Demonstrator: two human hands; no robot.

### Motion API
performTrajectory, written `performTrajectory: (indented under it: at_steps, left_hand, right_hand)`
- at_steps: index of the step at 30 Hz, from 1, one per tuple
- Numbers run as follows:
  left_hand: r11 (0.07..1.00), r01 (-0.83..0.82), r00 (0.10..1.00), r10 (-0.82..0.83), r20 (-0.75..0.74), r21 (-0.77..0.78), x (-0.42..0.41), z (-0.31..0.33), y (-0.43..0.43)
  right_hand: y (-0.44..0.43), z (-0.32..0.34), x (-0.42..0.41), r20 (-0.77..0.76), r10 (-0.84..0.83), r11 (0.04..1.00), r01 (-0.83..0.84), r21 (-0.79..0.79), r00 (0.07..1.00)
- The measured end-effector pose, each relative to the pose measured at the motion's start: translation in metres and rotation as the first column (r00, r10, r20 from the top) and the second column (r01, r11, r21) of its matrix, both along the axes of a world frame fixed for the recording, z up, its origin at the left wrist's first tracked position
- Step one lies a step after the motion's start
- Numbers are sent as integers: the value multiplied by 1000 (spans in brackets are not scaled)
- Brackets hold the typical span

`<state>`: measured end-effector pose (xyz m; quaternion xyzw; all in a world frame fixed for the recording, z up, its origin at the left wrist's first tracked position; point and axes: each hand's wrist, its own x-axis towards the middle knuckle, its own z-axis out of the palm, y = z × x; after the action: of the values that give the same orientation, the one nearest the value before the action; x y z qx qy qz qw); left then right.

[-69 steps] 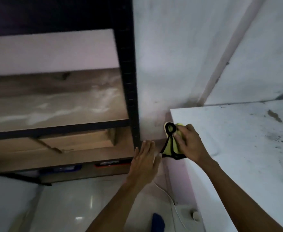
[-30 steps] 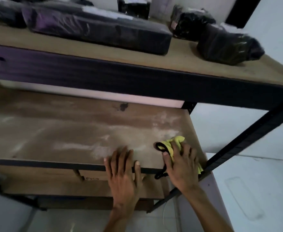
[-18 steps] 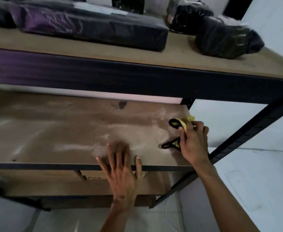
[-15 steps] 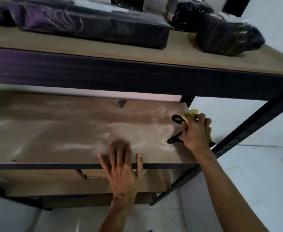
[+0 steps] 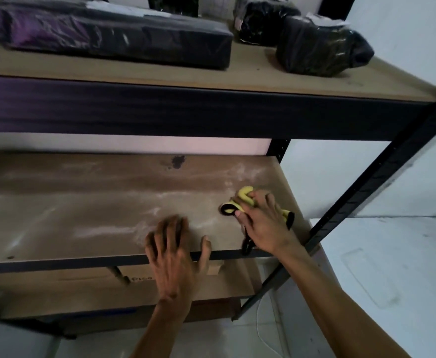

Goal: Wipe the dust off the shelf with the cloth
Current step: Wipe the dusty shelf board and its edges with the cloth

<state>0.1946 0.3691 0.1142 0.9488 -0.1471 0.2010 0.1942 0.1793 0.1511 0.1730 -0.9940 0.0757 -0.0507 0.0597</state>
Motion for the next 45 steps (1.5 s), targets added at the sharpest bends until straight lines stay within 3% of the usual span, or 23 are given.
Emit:
performTrajectory:
  at_steps: [2, 4, 8, 12, 18, 20, 24, 26, 35, 38, 41, 43, 45]
  left_hand:
    - [1000, 15, 1000, -15, 1, -11, 2, 2, 3]
    - [1000, 17, 1000, -17, -9, -16, 3, 4, 4]
    - [1000, -4, 1000, 4, -20, 7, 1, 2, 3]
    - [1000, -14, 1000, 14, -12, 3, 1, 0, 2]
    - [1000, -10, 1000, 10, 3, -3, 1, -5, 2]
    - [1000, -23, 1000, 23, 0, -12, 1, -6, 3]
    - [995, -92, 995, 90, -41, -30, -6, -6, 1]
    - [991, -125, 991, 123, -56, -42, -8, -6, -2]
    - [989, -140, 989, 138, -54, -47, -9, -8, -5]
    - [987, -133, 990, 127, -68, -89, -10, -9, -2]
    - [990, -116, 991, 110, -74, -86, -11, -7, 0]
    - [991, -107, 992, 102, -73, -75, -12, -6, 1]
    - [994, -98, 993, 94, -72, -53, -13, -6, 3]
  right_hand:
    - [-8, 10, 8, 62, -35, 999, 34, 18, 997]
    - [-27, 19, 15, 106, -189, 982, 188, 18, 976]
    - [-46, 5, 12, 8, -428, 902, 427, 60, 904]
    - [-14, -7, 3, -2, -343, 939, 343, 4, 939]
    - [22, -1, 1, 5, 12, 999, -12, 47, 1000]
    - [4, 11, 5, 27, -52, 998, 51, 43, 998]
    - [-31, 19, 2, 15, -376, 927, 376, 7, 927]
    - [-28, 5, -5, -3, -429, 903, 429, 19, 903]
    - [21, -3, -15, 9, 5, 999, -5, 46, 1000]
    - [-9, 10, -4, 68, -157, 987, 154, 49, 985]
    - [-28, 7, 0, 12, -396, 916, 394, 79, 918]
    - [-18, -5, -7, 23, -391, 920, 390, 43, 920]
    - [6, -13, -14, 71, -263, 965, 262, 25, 962]
